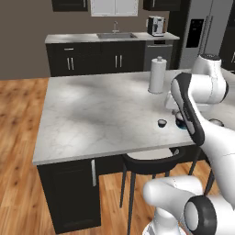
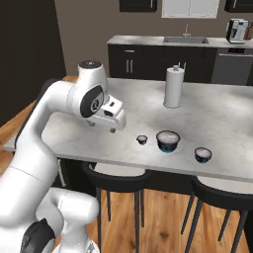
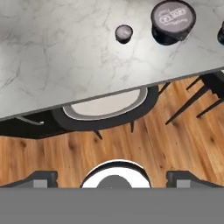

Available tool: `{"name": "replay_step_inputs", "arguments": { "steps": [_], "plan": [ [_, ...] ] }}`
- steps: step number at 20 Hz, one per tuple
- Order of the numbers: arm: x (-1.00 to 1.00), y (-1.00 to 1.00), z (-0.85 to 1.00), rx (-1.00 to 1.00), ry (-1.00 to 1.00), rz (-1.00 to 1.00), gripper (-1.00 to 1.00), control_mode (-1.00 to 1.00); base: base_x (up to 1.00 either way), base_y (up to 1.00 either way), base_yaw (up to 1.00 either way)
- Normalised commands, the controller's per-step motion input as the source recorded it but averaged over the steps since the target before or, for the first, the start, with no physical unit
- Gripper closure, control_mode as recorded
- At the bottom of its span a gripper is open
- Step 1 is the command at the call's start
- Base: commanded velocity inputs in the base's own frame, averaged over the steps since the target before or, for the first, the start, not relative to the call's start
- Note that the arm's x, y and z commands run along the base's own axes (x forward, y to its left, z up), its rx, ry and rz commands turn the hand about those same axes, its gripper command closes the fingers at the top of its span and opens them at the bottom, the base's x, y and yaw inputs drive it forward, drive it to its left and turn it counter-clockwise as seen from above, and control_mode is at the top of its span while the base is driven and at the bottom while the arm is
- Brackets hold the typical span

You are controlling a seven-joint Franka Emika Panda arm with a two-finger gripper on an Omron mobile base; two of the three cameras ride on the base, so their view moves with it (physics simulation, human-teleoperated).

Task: Stack the yogurt containers by placing the smaller containers on top of the larger containers.

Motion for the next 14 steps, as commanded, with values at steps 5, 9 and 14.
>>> {"name": "replay_step_inputs", "arguments": {
  "steps": [5, 9, 14],
  "plan": [
    [-0.19, -0.63, 0.0, 0.1, -0.01, -0.18, -1.0, -1.0, 0.0, 0.0, 0.0],
    [-0.07, -0.73, 0.0, 0.13, 0.0, -0.2, -1.0, -1.0, 0.0, 0.0, 0.0],
    [0.0, -0.84, 0.0, 0.15, 0.0, -0.2, -1.0, -1.0, 0.0, 0.0, 0.0]
  ]
}}
